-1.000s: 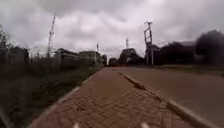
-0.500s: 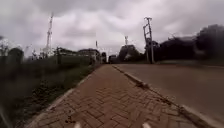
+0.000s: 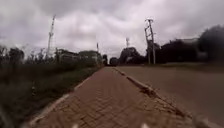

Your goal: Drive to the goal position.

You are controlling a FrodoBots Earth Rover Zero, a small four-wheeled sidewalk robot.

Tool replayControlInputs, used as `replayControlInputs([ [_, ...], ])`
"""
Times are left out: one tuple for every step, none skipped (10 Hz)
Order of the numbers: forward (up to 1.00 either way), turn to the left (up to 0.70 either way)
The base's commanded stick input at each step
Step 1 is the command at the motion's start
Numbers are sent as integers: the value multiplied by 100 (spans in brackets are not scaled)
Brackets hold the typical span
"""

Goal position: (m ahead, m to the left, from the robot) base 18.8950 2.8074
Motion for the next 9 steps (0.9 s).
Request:
replayControlInputs([
  [70,0],
  [70,0],
  [70,0],
  [70,0],
  [70,0],
  [70,0],
  [70,0],
  [70,0],
  [70,0],
])
